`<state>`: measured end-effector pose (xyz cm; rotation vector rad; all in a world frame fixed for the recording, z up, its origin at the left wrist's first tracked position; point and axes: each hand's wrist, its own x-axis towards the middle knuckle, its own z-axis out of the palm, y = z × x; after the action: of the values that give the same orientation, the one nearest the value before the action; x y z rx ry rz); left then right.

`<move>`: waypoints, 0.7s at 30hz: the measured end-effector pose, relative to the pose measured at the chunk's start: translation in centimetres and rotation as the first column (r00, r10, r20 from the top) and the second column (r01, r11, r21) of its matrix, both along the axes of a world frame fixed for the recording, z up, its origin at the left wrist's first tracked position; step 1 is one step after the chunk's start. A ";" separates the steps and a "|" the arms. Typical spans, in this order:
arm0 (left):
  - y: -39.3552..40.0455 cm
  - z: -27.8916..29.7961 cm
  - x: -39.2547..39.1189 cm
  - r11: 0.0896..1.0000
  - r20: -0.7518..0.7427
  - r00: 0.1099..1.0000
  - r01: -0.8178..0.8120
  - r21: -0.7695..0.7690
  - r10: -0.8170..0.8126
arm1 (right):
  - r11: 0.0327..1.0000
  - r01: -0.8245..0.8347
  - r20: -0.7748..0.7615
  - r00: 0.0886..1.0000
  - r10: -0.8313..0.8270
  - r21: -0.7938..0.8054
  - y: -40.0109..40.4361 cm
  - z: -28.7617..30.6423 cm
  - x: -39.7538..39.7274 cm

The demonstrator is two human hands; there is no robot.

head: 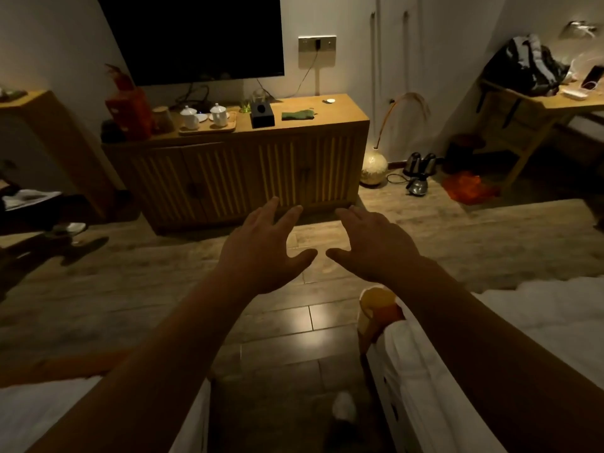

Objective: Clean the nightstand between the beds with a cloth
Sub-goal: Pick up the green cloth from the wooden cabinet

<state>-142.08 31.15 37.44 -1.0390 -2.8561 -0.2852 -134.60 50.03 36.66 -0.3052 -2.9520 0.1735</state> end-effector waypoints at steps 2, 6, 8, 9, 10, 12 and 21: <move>2.1 -0.6 -3.9 1.000 -0.002 1.000 0.000 -0.006 0.000 | 1.000 0.007 -0.005 1.000 -0.007 0.005 2.2 -0.5 -3.7; 6.8 -1.2 -12.1 1.000 -0.024 0.999 -0.028 -0.004 0.028 | 1.000 -0.016 -0.007 1.000 0.016 -0.005 7.1 -1.5 -11.9; 9.2 -1.2 -16.0 0.999 -0.022 0.999 -0.046 0.006 0.046 | 1.000 -0.023 0.007 1.000 0.023 -0.019 9.6 -1.5 -15.9; 10.3 -1.1 -18.0 0.999 -0.015 0.998 -0.053 0.008 0.053 | 0.999 -0.027 0.019 0.999 0.027 -0.022 10.8 -1.5 -18.0; 11.3 -1.0 -19.7 0.998 -0.005 0.998 -0.058 0.011 0.058 | 0.999 -0.037 0.031 0.999 0.038 -0.024 11.9 -1.4 -19.8; 13.3 -0.8 -23.2 0.998 0.008 0.998 -0.067 0.018 0.067 | 0.999 -0.049 0.034 0.998 0.050 -0.020 14.2 -1.0 -23.5; 19.4 -2.6 -39.2 0.997 0.031 0.997 -0.067 0.039 0.066 | 0.999 -0.045 0.072 0.996 0.046 -0.020 20.7 -1.3 -39.4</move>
<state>-181.32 50.59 34.86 -0.9381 -2.8913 -0.3540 -174.01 70.77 35.36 -0.2522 -3.0327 0.1990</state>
